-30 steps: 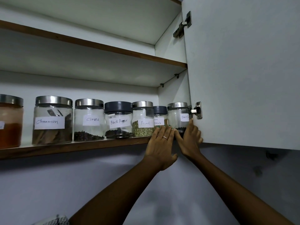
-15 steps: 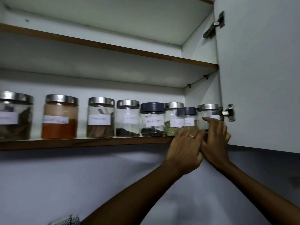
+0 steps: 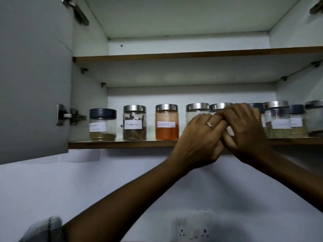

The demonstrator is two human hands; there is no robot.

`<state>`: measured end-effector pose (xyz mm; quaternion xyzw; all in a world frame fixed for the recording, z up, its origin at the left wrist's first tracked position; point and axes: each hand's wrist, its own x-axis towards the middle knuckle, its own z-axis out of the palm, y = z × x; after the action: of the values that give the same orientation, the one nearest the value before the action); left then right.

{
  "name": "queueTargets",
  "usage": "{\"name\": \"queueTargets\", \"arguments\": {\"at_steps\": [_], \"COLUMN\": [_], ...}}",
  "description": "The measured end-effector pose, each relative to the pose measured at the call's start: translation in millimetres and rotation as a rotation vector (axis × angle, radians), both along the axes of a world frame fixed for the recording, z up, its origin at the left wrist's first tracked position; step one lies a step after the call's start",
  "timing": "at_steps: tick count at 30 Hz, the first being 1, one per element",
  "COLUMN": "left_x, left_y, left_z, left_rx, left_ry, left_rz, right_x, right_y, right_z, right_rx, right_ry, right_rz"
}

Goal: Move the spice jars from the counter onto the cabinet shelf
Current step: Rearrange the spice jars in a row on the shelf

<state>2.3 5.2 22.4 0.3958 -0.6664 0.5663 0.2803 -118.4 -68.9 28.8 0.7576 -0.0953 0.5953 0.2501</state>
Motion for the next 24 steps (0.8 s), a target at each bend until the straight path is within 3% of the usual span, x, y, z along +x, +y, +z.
{"name": "queueTargets", "arguments": {"at_steps": [8, 18, 21, 24], "left_x": [97.9, 192.4, 212.9, 229.0], "left_y": [107.1, 170.3, 173.9, 169.9], "left_z": [10.8, 16.2, 22.2, 30.9], "left_rx": [-0.077, -0.023, -0.026, -0.053], "left_ry": [-0.096, -0.007, 0.095, 0.329], "left_rz": [0.167, 0.291, 0.296, 0.248], "right_x": [92.5, 184.9, 200.2, 210.7], "right_y": [94.0, 149.1, 142.6, 128.9], "right_z": [12.1, 20.9, 25.4, 36.5], "right_rx": [-0.150, -0.055, -0.016, 0.064], "right_ry": [0.049, 0.243, 0.261, 0.226], "right_rz": [0.049, 0.023, -0.032, -0.061]}}
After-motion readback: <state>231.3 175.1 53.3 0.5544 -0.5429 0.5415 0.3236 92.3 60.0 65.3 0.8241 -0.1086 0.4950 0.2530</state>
